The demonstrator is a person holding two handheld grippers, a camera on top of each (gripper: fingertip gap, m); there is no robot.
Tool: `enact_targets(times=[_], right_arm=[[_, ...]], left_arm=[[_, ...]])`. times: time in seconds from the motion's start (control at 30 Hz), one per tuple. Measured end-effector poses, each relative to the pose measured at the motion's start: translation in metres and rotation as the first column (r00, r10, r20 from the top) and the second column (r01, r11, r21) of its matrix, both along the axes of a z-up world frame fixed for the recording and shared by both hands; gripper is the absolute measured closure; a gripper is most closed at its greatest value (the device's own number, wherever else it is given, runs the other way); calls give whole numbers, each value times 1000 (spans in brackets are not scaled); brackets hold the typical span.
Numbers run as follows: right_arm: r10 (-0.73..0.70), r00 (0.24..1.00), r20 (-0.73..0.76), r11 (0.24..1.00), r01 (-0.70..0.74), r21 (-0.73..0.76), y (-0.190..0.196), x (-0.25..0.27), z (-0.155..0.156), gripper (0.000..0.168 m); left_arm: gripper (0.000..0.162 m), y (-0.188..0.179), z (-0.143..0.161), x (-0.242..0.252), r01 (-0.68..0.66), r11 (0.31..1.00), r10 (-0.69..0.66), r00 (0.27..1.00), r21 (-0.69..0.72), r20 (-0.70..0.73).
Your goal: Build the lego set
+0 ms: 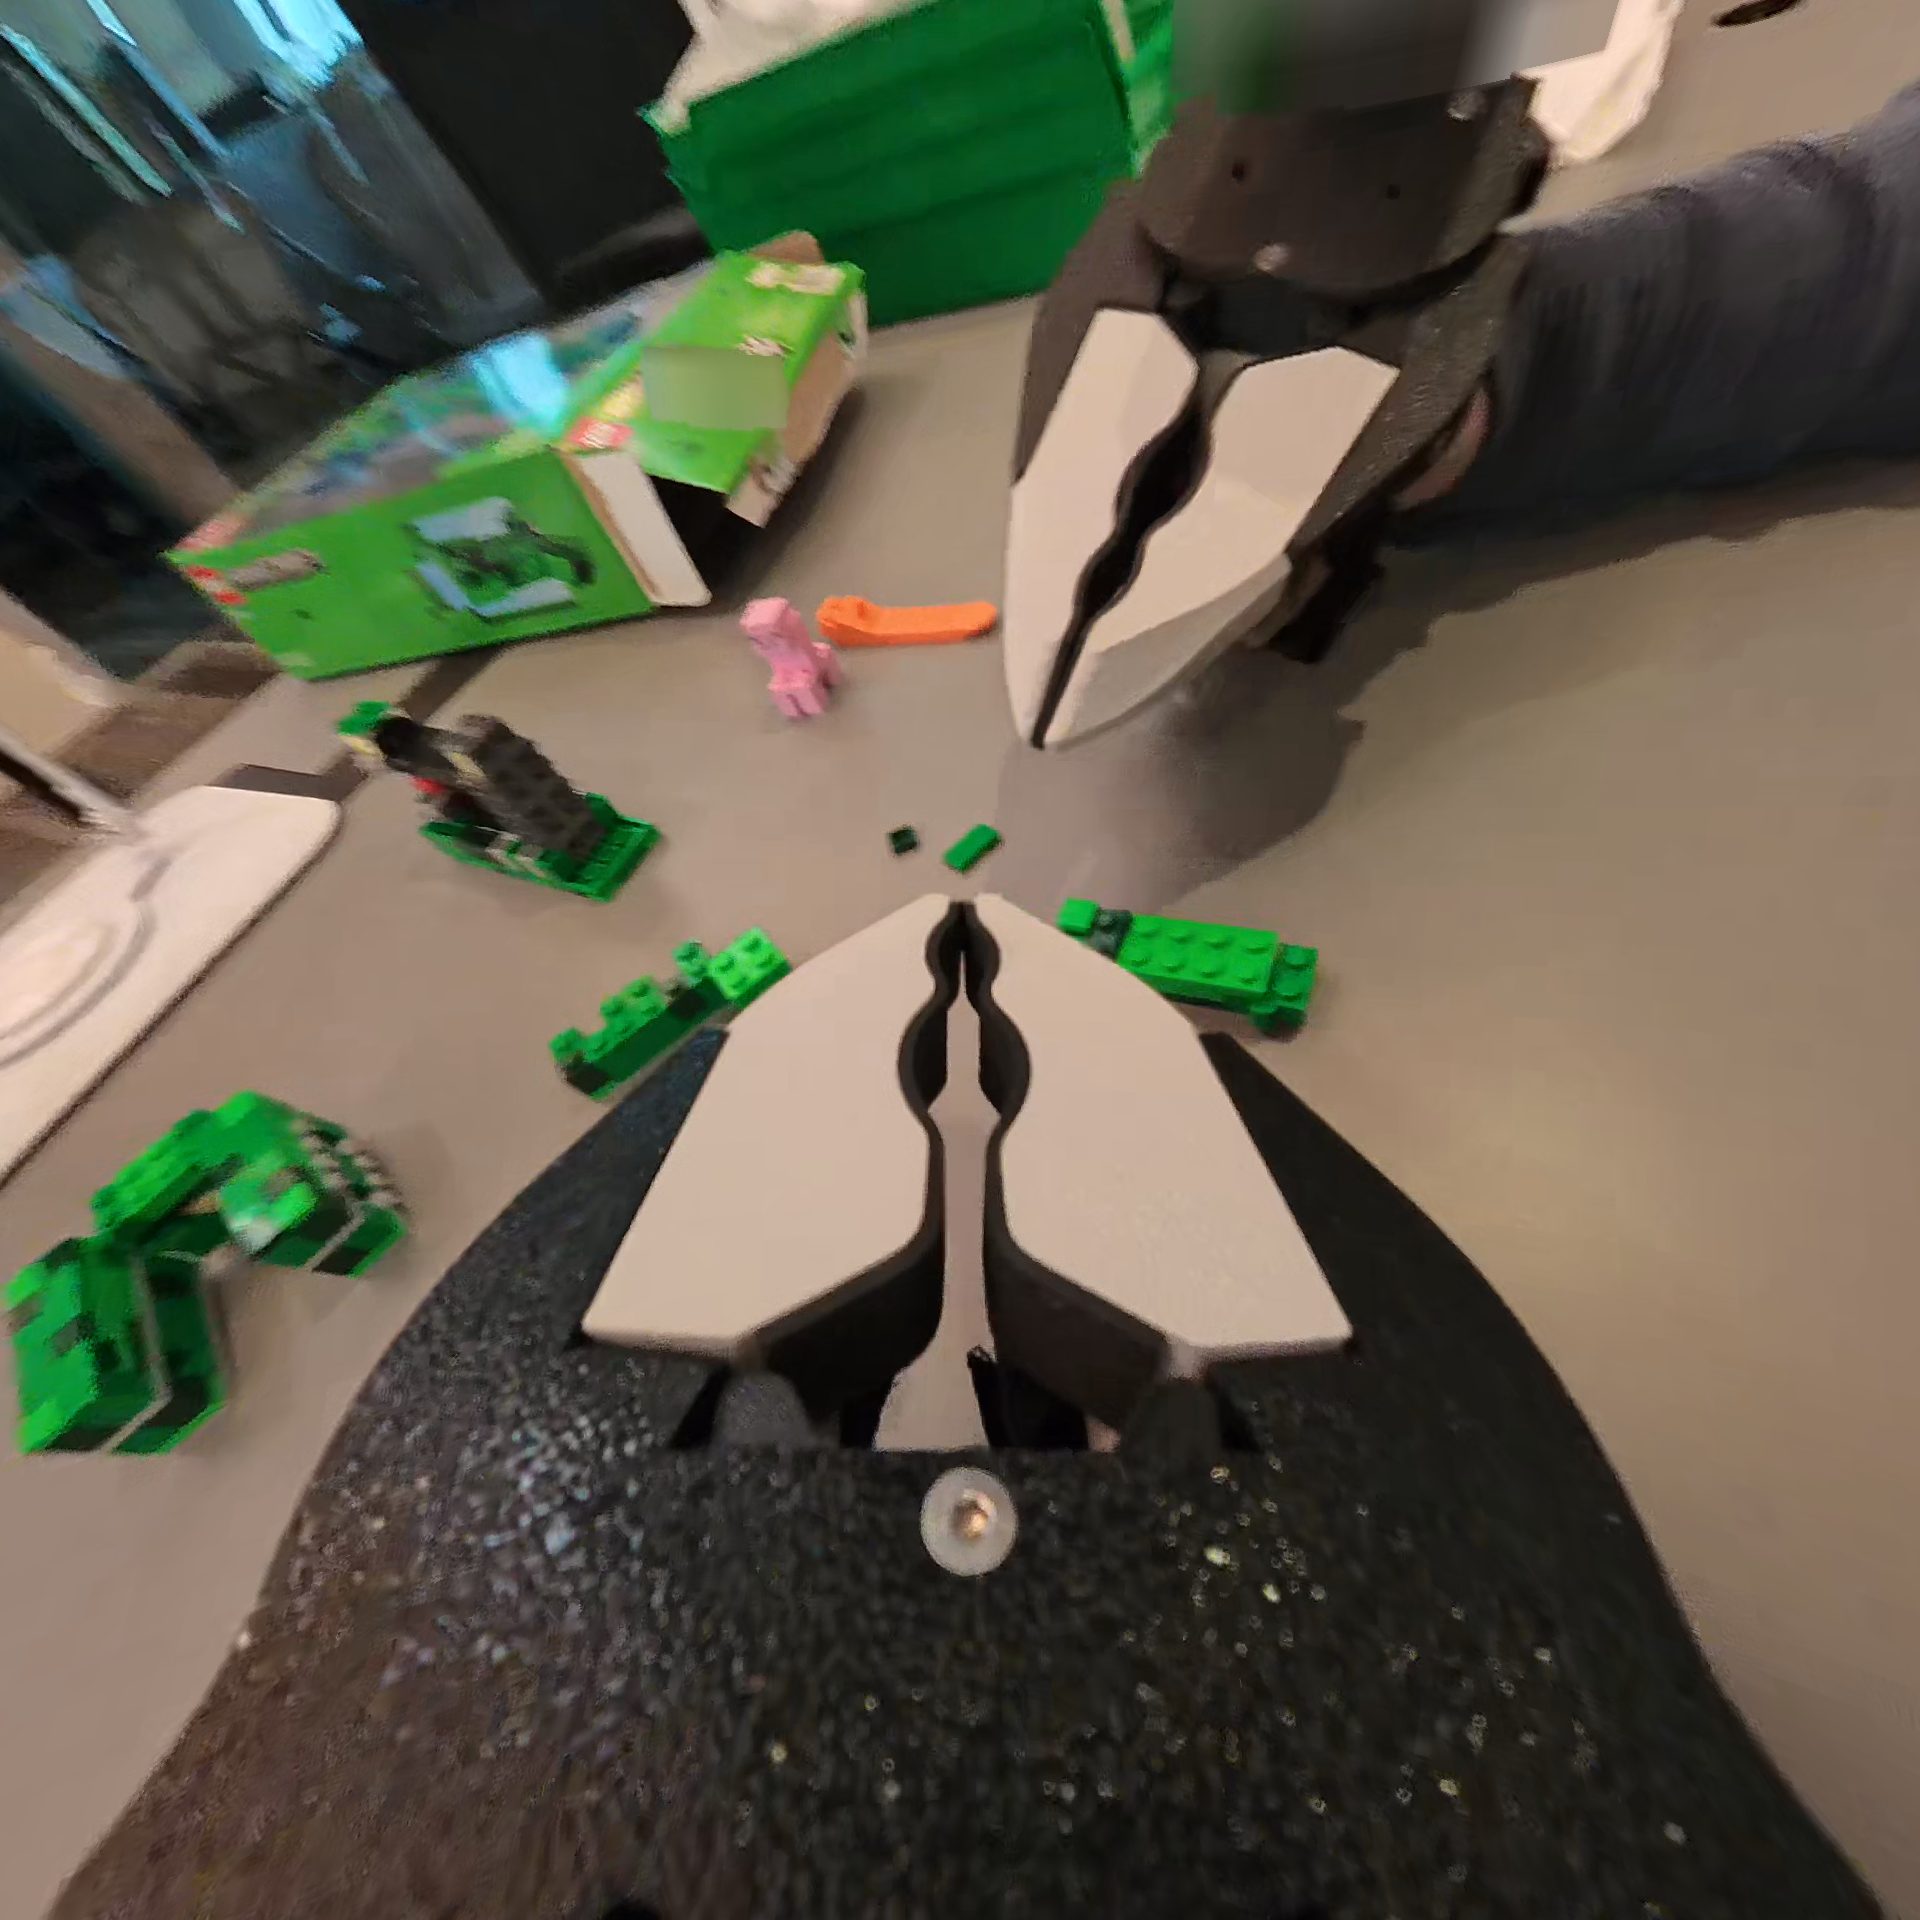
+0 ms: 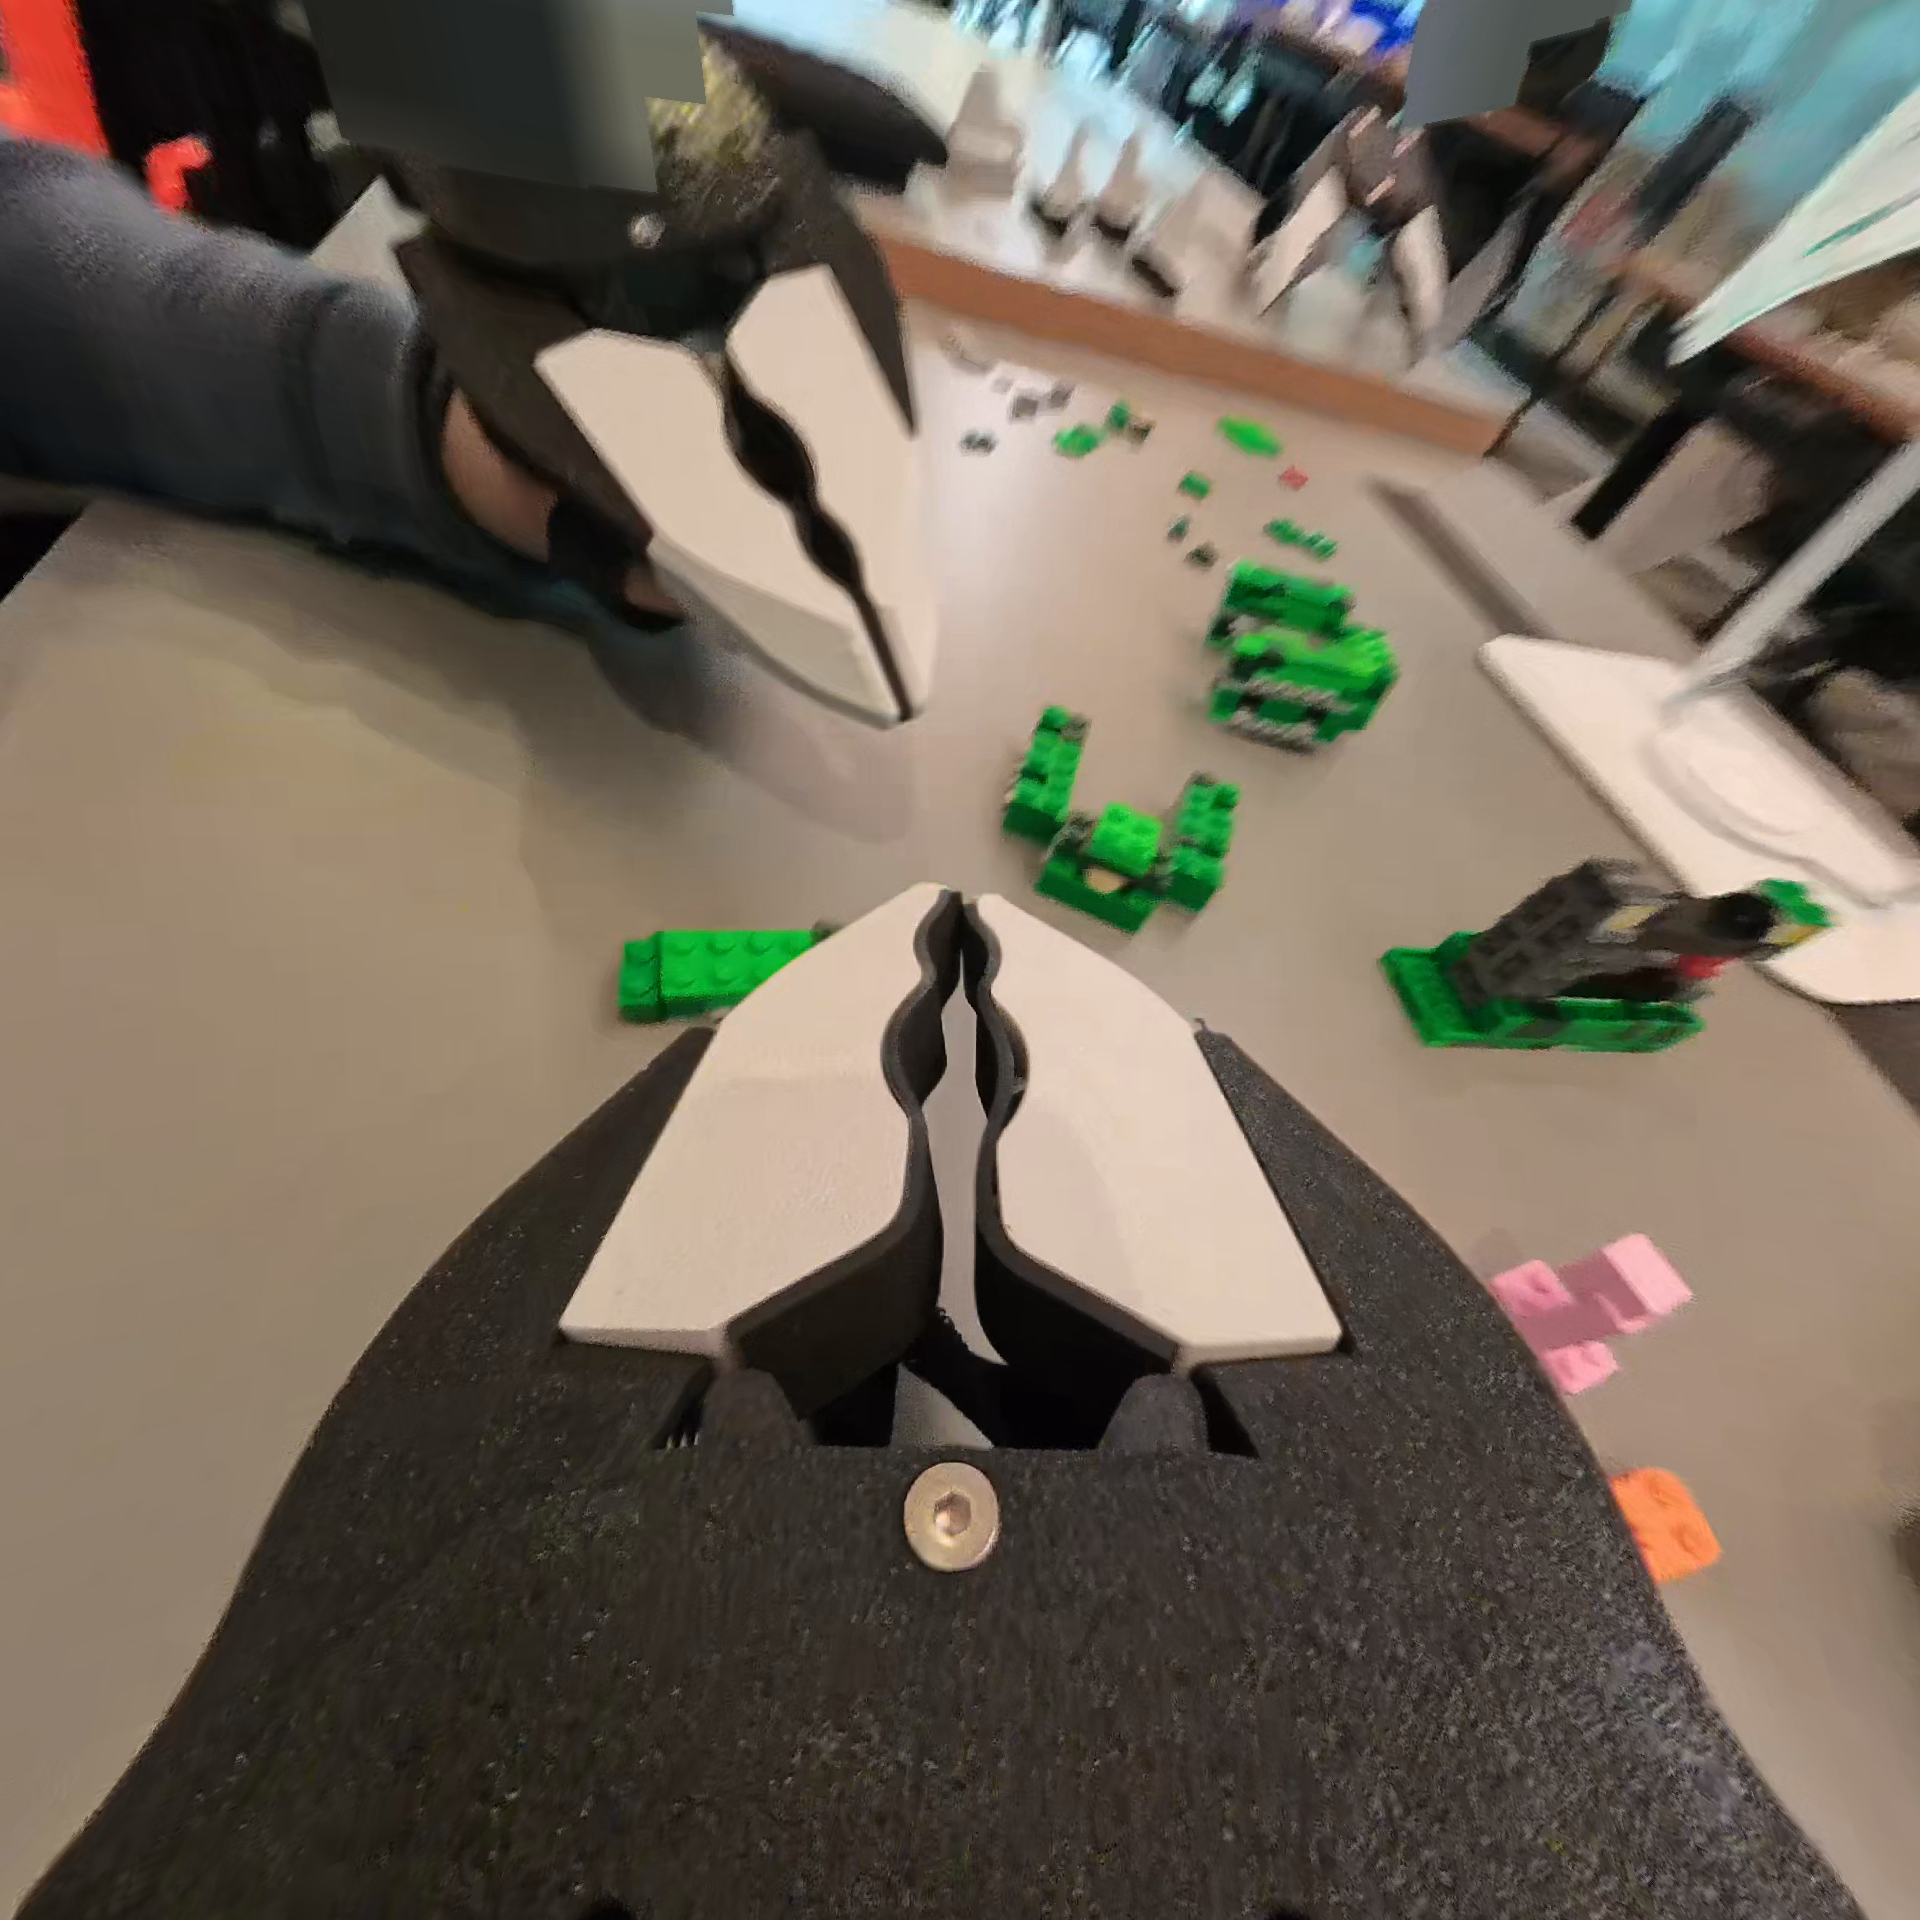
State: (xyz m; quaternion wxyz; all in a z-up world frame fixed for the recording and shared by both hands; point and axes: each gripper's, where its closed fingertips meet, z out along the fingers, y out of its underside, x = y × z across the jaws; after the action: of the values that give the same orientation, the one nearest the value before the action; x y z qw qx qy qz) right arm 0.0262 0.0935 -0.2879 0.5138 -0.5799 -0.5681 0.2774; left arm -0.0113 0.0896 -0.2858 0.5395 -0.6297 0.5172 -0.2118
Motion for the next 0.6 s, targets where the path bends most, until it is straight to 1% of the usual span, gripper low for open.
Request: enact_targets(times=[0.13,0.23,0.6], right_arm=[[-90,984,-154,989,106,103,10,7,21,168],[-113,972,-208,979,145,146,12,11,28,168],[-170,956,-241,945,227,233,21,17,34,168]], left_arm=[[162,9,12,-10,-102,976,100,995,195,21],[162,11,16,-13,-134,957,131,991,258,28],[162,18,15,-17,-154,966,145,988,207,58]])
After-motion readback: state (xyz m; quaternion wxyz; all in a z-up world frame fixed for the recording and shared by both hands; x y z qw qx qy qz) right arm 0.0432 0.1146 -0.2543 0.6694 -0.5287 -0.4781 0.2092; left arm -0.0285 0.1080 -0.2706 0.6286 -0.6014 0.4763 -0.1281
